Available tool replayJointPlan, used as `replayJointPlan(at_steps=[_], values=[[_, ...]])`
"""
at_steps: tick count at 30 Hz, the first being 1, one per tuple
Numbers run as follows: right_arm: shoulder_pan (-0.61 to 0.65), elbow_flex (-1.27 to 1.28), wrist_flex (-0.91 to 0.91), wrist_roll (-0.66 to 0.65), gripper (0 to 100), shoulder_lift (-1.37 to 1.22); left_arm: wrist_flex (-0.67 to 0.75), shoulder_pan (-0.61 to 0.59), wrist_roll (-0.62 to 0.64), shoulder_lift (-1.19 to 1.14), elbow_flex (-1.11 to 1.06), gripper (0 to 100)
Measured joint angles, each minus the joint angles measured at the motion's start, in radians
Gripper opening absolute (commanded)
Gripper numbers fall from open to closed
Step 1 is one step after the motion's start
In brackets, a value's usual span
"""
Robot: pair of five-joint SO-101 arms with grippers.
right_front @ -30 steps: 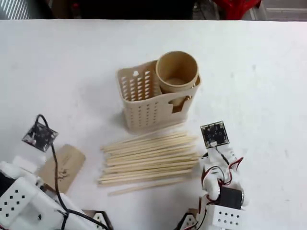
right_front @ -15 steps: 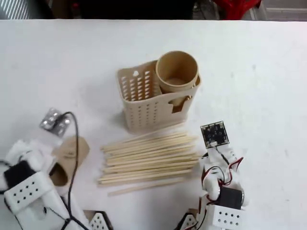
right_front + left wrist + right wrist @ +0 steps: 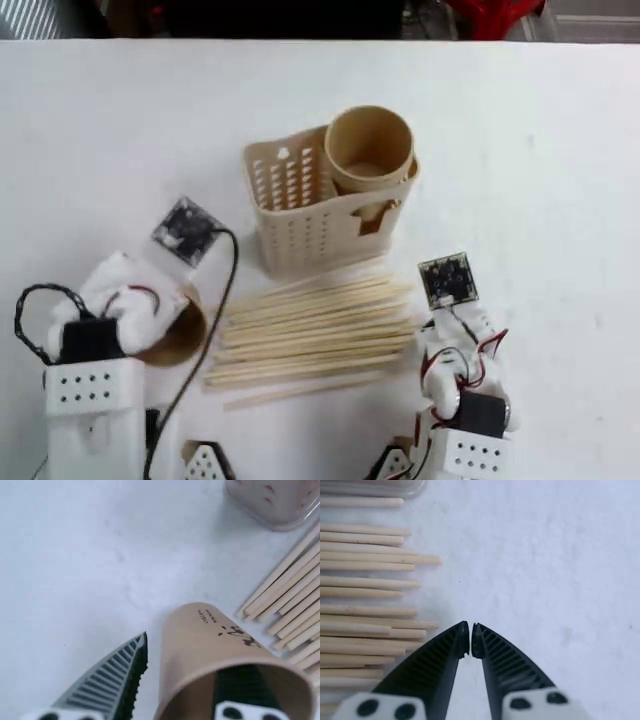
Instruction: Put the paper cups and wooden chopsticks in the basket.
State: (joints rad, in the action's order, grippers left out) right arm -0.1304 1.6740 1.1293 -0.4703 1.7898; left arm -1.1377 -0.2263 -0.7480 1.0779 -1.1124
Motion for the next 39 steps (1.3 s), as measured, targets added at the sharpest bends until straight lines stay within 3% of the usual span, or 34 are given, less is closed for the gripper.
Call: replayJointPlan(at_steps=[5, 11, 20, 24, 28, 35, 39], values=[[0.0, 0.0, 0.0, 0.0, 2.5, 0.0, 0.0, 0.037, 0.011, 0.0, 0.0, 2], [0.0, 0.0, 0.0, 0.0, 2.5, 0.0, -0.002, 0.038, 0.011, 0.0, 0.034, 2], [0.0, 0.0, 0.0, 0.0, 2.5, 0.0, -0.229, -0.04, 0.046, 0.0, 0.491, 2], [0.0, 0.0, 0.0, 0.0, 2.5, 0.0, -0.301, -0.035, 0.18, -0.011, 0.798, 2], [0.0, 0.0, 0.0, 0.0, 2.5, 0.0, -0.301, 0.044, 0.393, -0.157, 1.063, 2], [0.0, 0.0, 0.0, 0.0, 2.5, 0.0, -0.252, 0.308, 0.746, -0.588, 1.432, 2], [0.0, 0.0, 0.0, 0.0, 2.5, 0.0, -0.241, 0.463, 0.825, -0.829, 1.629, 2]])
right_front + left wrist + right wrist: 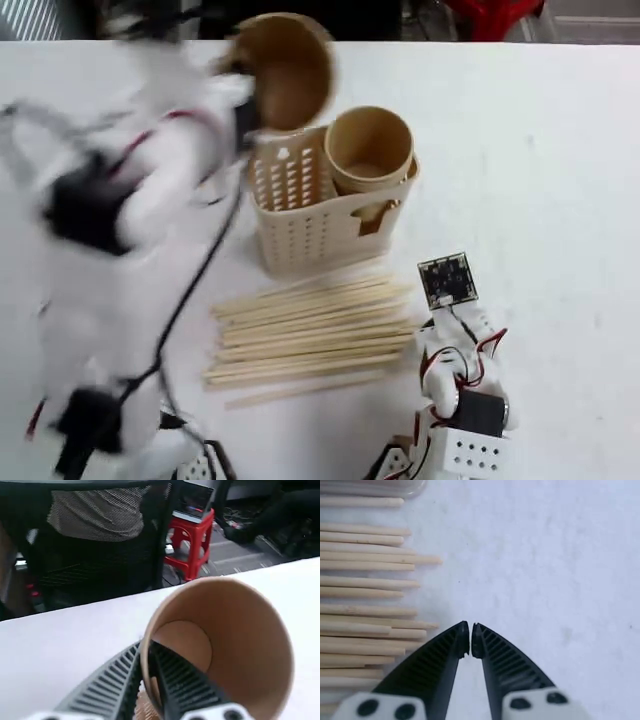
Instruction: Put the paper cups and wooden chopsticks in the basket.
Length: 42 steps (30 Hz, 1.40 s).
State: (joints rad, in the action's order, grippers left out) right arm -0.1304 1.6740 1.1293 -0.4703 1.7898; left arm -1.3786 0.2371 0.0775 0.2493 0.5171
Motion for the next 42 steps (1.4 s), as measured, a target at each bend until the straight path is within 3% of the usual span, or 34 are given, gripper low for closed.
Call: replayJointPlan(at_steps=[4, 11, 26, 34, 40, 42], values=[[0.0, 0.0, 0.0, 0.0, 2.5, 0.0, 0.0, 0.098, 0.011, -0.199, 0.143, 2], [0.0, 0.0, 0.0, 0.0, 2.5, 0.0, 0.002, 0.138, 0.011, -0.374, 0.25, 3], [0.0, 0.0, 0.0, -0.003, 2.5, 0.0, -0.164, 0.198, 0.008, -0.377, 0.293, 3], [0.0, 0.0, 0.0, -0.003, 2.5, 0.0, -0.227, 0.198, -0.092, -0.377, 0.296, 3], [0.0, 0.0, 0.0, -0.003, 2.5, 0.0, -0.227, 0.198, -0.097, -0.377, 0.296, 16], [0.0, 0.006, 0.0, -0.003, 2.5, 0.0, -0.227, 0.19, -0.098, -0.377, 0.296, 17]])
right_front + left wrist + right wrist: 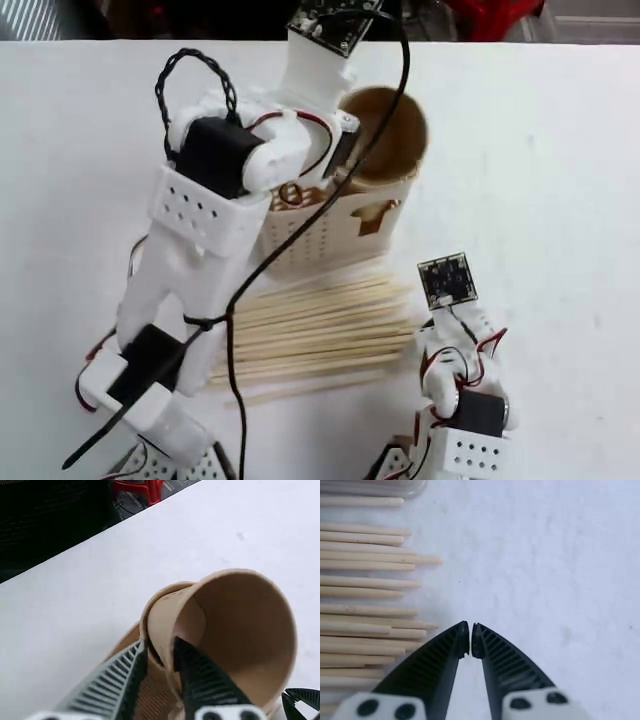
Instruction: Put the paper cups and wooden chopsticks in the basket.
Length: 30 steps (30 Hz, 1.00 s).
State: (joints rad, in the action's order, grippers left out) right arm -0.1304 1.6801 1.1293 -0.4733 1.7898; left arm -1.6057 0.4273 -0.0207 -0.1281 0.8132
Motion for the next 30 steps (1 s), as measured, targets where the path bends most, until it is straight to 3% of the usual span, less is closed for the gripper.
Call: replayJointPlan(at_steps=[13, 19, 30], values=[[0.0, 0.002, 0.0, 0.0, 2.5, 0.0, 0.021, -0.213, -0.055, 0.0, 0.0, 16], [0.0, 0.002, 0.0, 0.0, 2.5, 0.0, 0.028, -0.207, -0.057, 0.0, 0.0, 16], [0.0, 0.002, 0.0, 0.0, 2.5, 0.0, 0.028, -0.074, -0.063, -0.161, 0.0, 15]])
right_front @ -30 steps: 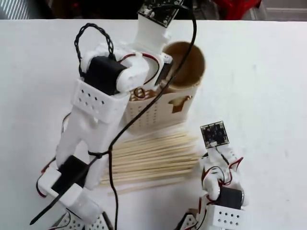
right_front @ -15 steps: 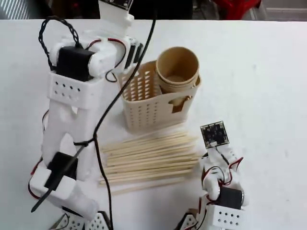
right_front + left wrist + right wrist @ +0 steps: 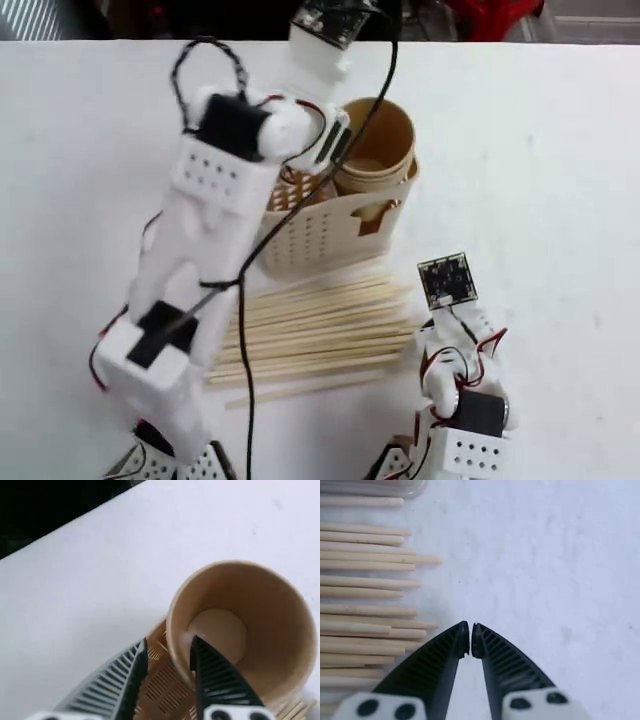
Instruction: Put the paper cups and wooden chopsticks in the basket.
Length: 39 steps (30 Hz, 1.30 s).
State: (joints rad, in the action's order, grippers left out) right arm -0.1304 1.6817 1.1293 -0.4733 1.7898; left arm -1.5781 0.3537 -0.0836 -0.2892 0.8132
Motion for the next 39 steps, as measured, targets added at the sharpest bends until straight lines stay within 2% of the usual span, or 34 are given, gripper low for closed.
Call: replayJointPlan(at_steps=[7, 15, 25, 32, 39], values=[[0.0, 0.0, 0.0, 0.0, 2.5, 0.0, 0.009, 0.003, 0.002, -0.13, 0.015, 15], [0.0, 0.0, 0.0, 0.0, 2.5, 0.0, 0.018, 0.035, -0.071, -0.147, 0.018, 15], [0.0, 0.0, 0.0, 0.0, 2.5, 0.0, 0.057, 0.057, -0.087, -0.224, 0.011, 15], [0.0, 0.0, 0.0, 0.0, 2.5, 0.0, -0.023, 0.057, -0.087, -0.267, 0.176, 16], [0.0, 0.0, 0.0, 0.0, 2.5, 0.0, -0.167, 0.071, -0.095, -0.273, 0.502, 16]])
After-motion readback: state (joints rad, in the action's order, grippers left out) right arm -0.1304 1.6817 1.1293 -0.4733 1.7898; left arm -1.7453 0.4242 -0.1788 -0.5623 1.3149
